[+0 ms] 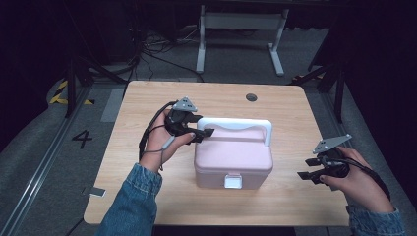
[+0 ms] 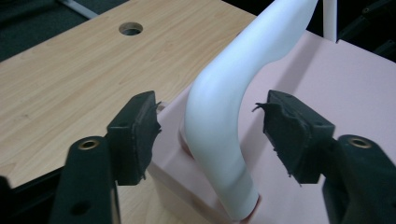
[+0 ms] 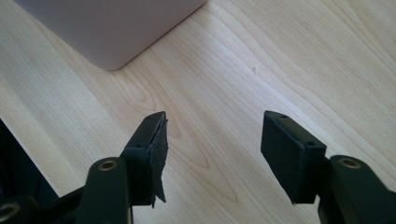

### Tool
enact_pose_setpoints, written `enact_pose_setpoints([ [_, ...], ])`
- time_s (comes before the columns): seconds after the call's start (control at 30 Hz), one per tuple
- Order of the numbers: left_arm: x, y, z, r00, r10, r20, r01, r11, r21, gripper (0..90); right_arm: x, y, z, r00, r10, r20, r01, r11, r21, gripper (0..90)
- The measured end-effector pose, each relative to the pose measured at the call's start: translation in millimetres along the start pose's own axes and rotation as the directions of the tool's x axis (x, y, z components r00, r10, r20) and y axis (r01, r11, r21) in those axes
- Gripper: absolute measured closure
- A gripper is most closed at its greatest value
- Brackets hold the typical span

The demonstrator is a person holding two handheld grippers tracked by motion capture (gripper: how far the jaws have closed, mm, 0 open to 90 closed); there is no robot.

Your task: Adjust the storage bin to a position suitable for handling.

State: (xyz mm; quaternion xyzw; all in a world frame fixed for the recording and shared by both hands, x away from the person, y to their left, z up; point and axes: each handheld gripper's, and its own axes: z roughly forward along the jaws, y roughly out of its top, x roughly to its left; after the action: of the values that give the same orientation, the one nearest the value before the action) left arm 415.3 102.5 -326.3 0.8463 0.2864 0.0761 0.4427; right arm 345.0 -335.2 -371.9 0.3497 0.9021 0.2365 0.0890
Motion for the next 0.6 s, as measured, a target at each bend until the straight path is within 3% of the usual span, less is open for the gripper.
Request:
enact_pose_setpoints([
  [0.17,0.2,-2.0,5.1,0.9998,-0.005,0.017,0.005,0.9998,0.019,48.0,0.3,-0.2,1.0,0.9999,-0.004,0.01,0.004,1.0,0.0,43.8],
  [0.3,-2.6,-0.8,5.3,0.9997,-0.004,0.024,0.003,0.9989,0.048,65.6,1.3,0.9,1.0,0.9999,-0.005,0.011,0.005,1.0,-0.001,46.3],
  [0.43,-5.5,1.2,3.2,1.0,-0.007,0.004,0.007,0.9992,0.04,72.3,2.4,1.1,0.8,1.0,0.006,0.003,-0.006,1.0,-0.002,48.8],
  [0.6,-4.0,3.4,-1.1,0.997,-0.029,0.072,0.028,0.9994,0.019,75.5,2.8,2.6,-0.7,0.9997,0.011,-0.024,-0.012,0.999,-0.04,53.9],
])
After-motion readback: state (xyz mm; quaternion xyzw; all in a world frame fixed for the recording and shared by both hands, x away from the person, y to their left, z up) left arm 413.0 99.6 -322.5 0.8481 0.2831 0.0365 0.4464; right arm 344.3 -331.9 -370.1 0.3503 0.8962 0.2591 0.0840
